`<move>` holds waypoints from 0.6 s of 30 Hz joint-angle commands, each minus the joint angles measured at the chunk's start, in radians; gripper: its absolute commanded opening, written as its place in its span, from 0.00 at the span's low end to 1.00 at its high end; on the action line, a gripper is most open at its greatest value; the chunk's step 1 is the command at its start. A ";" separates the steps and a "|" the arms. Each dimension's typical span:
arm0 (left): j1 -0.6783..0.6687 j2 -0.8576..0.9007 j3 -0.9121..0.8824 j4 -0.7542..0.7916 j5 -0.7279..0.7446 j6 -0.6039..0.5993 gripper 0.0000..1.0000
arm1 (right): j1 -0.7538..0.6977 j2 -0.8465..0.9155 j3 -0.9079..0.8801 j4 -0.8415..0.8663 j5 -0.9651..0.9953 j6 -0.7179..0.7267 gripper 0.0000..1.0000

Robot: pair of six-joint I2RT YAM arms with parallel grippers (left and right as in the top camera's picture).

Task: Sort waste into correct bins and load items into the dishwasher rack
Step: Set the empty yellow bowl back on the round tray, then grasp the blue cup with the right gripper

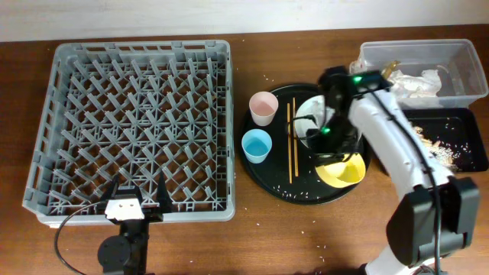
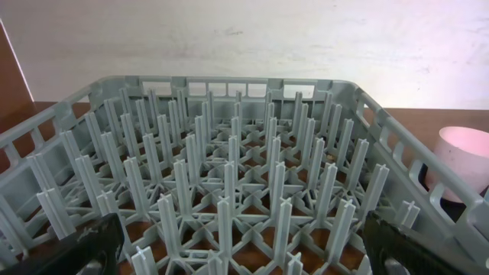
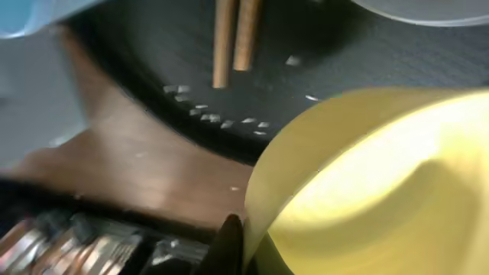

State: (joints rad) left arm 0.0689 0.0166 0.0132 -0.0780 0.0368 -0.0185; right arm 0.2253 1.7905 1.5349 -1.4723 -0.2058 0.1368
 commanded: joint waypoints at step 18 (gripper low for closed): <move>0.006 -0.005 -0.004 -0.002 0.000 0.012 0.99 | 0.182 0.143 0.017 0.519 0.002 0.321 0.35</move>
State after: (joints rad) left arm 0.0689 0.0166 0.0132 -0.0780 0.0368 -0.0185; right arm 0.3763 1.8397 1.5536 -0.9527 -0.1543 0.4408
